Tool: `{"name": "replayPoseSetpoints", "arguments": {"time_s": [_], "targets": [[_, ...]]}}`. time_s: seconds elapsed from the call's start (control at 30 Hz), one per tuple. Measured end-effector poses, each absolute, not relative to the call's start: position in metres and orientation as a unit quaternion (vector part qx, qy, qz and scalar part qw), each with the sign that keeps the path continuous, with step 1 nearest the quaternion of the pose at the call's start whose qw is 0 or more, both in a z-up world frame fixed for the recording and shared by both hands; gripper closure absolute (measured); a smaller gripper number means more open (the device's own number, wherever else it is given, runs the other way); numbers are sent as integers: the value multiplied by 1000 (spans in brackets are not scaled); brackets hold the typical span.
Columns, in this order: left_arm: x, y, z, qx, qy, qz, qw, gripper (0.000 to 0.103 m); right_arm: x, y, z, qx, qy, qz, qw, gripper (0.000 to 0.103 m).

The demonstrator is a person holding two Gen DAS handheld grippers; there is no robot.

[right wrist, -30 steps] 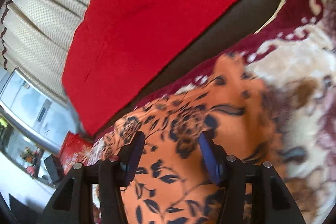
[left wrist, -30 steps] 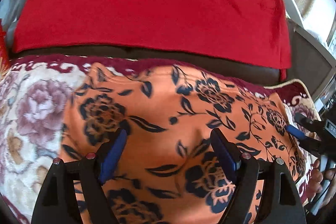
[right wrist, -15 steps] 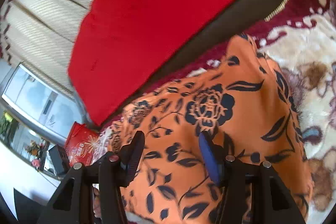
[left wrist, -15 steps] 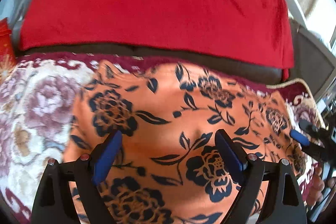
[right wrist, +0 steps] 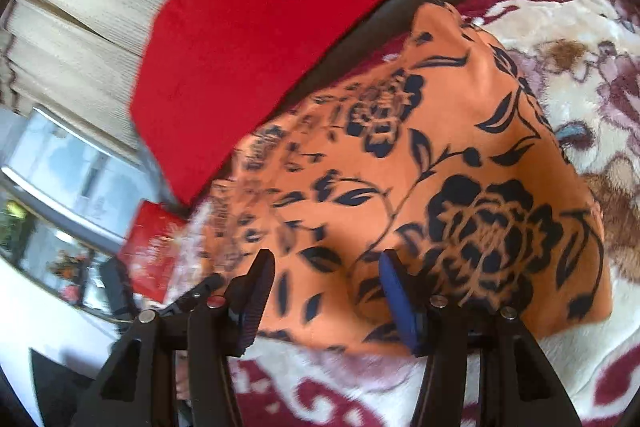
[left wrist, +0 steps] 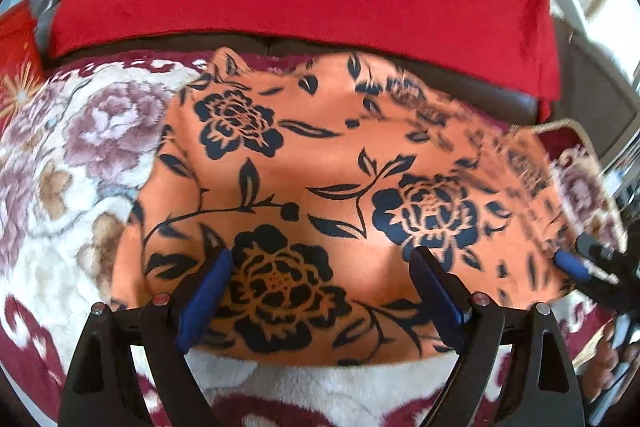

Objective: Fold small clothes
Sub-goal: 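Fold the shirt over again with both grippers into a compact bundle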

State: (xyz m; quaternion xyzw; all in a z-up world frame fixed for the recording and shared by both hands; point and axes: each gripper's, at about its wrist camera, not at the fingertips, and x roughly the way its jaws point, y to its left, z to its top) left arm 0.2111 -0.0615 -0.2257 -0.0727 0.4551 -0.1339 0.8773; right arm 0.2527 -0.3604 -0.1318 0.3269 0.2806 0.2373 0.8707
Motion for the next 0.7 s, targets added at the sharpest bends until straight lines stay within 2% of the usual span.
{"name": "replayPoseSetpoints", "arguments": {"time_s": [0.07,0.13,0.37,0.7], "targets": [[197,-47,-222,-101,445,-139,879,13,239,-365,-133,336,262,244,871,42],[185,-34,-224,-131,441,-140,877,13,225,-369,-138,349,249,253,867,34],[161,3,-250,-238,448,-147,849,13,189,-379,-171,397,256,257,843,34],[178,10,-279,-339,482,-131,797,13,204,-393,-195,452,265,236,818,33]]}}
